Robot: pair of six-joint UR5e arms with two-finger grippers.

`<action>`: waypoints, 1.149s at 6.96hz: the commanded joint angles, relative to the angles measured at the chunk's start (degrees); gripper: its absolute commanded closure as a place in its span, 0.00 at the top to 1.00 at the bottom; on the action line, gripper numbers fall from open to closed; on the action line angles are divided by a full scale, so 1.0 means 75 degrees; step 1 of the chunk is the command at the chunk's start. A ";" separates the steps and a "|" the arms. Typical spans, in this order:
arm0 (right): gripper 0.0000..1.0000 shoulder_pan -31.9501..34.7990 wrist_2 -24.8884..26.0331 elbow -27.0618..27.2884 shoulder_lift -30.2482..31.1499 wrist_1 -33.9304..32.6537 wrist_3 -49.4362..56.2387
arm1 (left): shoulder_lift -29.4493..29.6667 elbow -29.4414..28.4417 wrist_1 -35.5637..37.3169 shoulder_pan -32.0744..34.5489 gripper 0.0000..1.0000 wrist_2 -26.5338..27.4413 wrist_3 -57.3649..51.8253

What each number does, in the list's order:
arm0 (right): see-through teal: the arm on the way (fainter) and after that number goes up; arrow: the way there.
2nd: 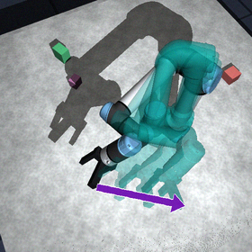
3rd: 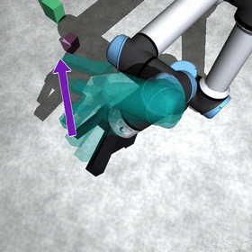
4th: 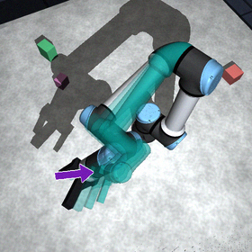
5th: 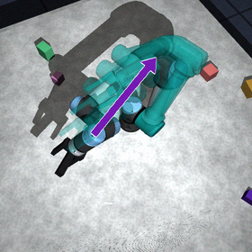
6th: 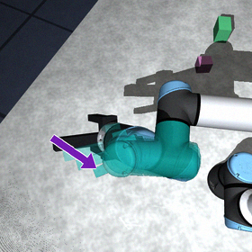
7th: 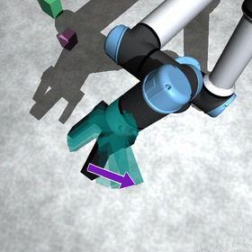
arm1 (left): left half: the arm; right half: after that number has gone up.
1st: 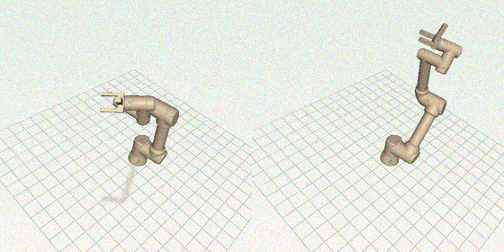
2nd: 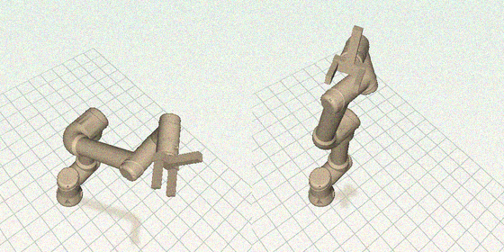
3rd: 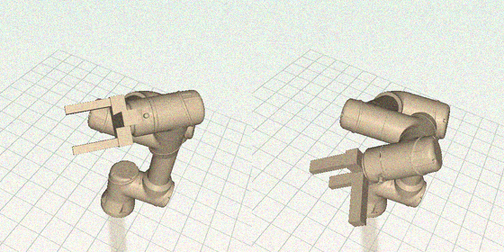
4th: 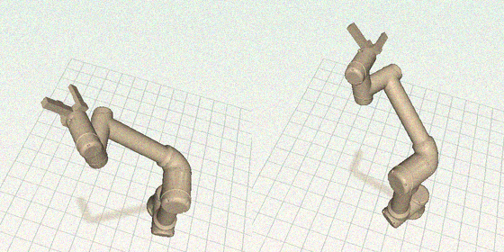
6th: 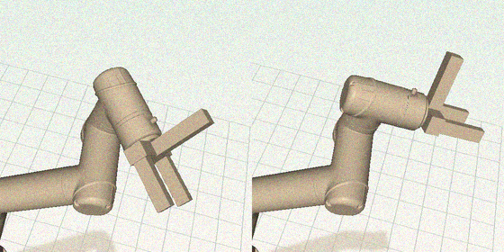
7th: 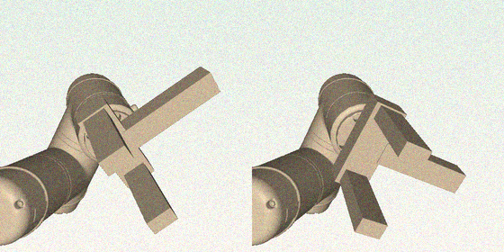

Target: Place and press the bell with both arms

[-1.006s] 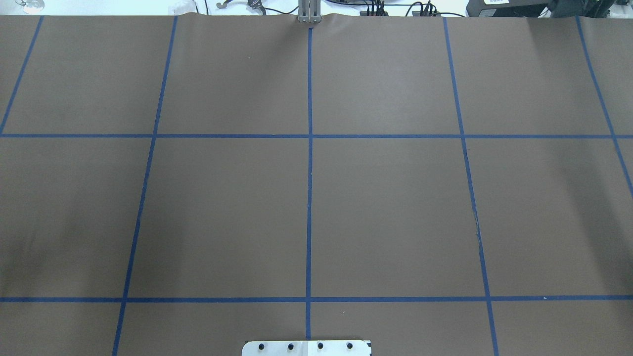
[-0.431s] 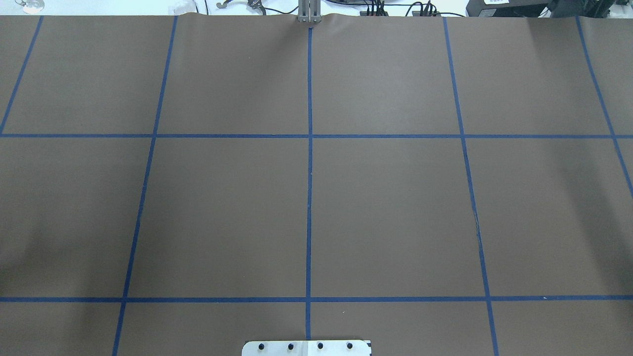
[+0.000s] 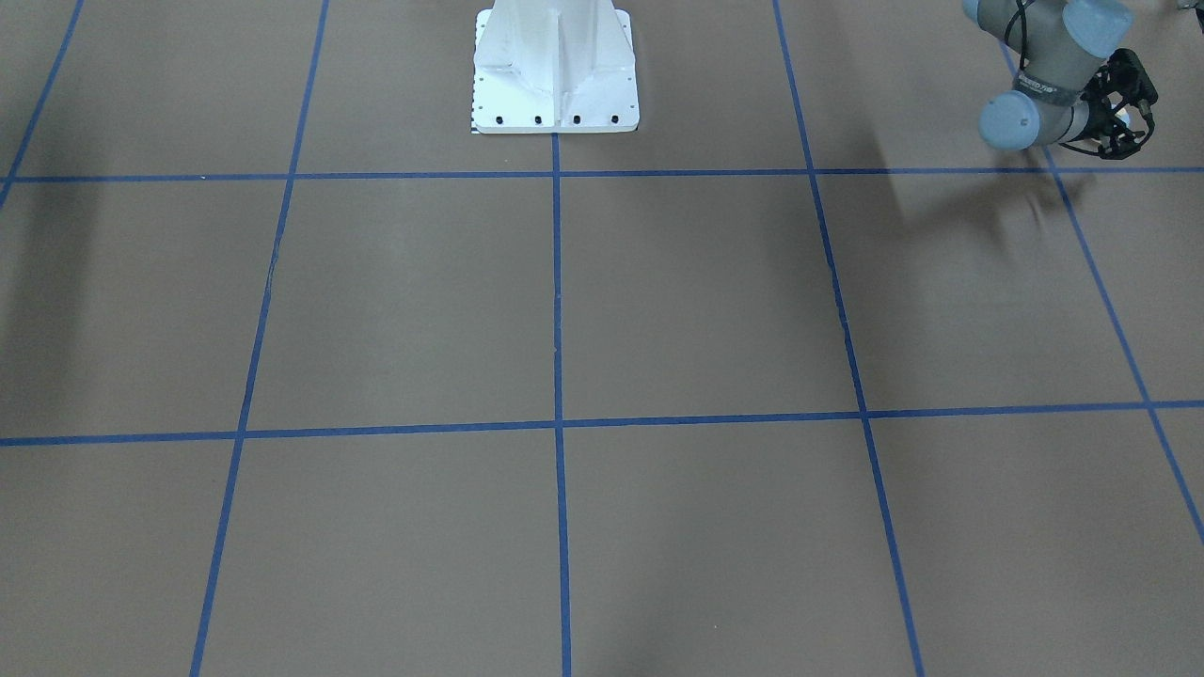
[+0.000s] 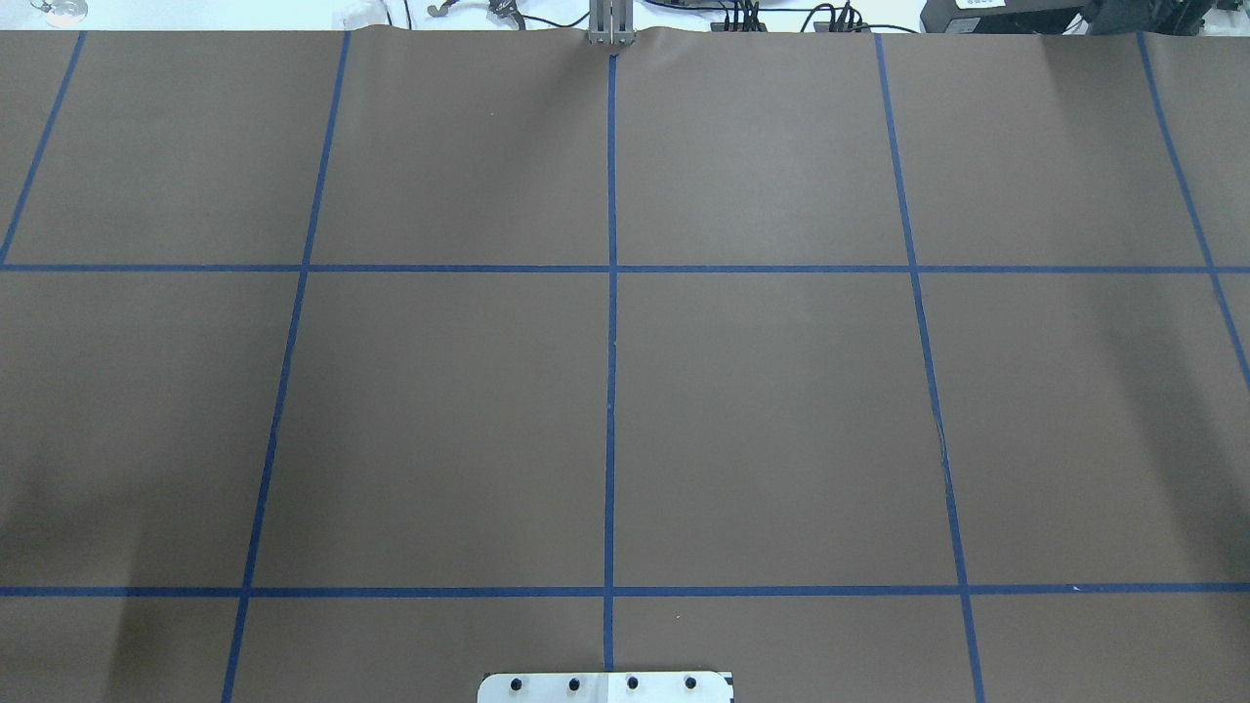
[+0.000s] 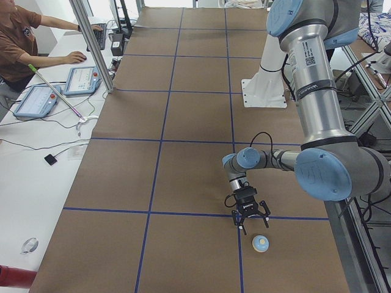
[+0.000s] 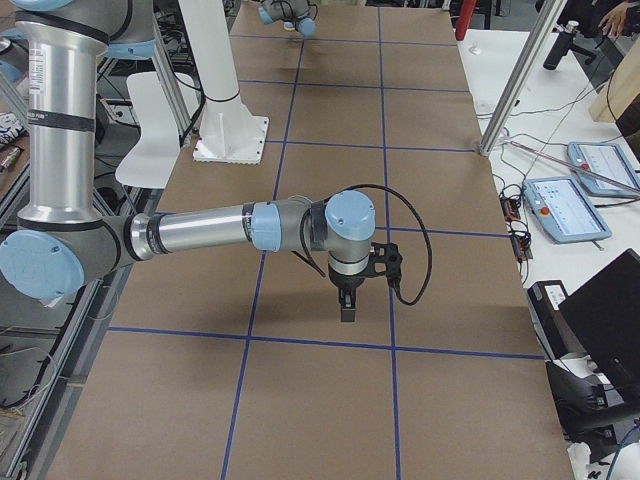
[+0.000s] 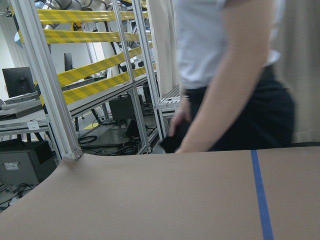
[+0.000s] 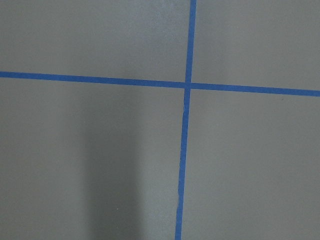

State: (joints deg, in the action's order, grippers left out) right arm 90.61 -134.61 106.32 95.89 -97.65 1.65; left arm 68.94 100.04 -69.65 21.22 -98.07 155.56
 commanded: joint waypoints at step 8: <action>1.00 0.0000 -0.0016 0.0038 -0.0047 0.0000 -0.0021 | 0.0125 -0.0765 -0.0627 -0.0882 1.00 -0.0622 0.0819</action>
State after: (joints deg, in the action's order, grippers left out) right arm 90.62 -134.74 106.61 95.59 -97.65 1.56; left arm 69.88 94.30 -74.20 16.44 -101.22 160.41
